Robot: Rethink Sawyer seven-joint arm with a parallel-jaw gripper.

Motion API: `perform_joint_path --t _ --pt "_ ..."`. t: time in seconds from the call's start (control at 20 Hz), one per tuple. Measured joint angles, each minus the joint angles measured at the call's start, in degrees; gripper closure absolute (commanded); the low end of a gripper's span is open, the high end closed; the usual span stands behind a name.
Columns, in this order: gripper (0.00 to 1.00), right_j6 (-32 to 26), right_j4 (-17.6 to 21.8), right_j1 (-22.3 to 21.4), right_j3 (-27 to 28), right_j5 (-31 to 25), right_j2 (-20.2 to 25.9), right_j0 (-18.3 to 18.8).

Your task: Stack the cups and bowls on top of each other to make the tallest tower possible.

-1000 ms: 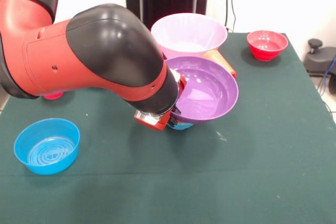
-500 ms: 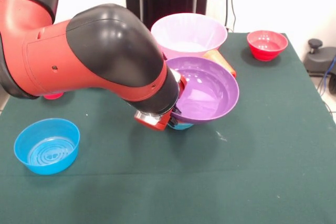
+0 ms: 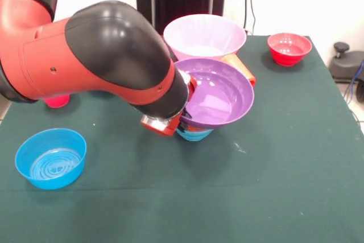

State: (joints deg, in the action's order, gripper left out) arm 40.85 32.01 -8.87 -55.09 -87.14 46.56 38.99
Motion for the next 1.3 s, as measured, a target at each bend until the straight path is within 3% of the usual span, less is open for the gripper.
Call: perform_joint_path --t 0.7,1.3 --pt "1.0 0.0 0.0 -6.4 -12.5 2.3 0.0 5.2" --pt "1.0 0.0 -0.1 -6.3 -14.6 5.1 0.4 5.1"
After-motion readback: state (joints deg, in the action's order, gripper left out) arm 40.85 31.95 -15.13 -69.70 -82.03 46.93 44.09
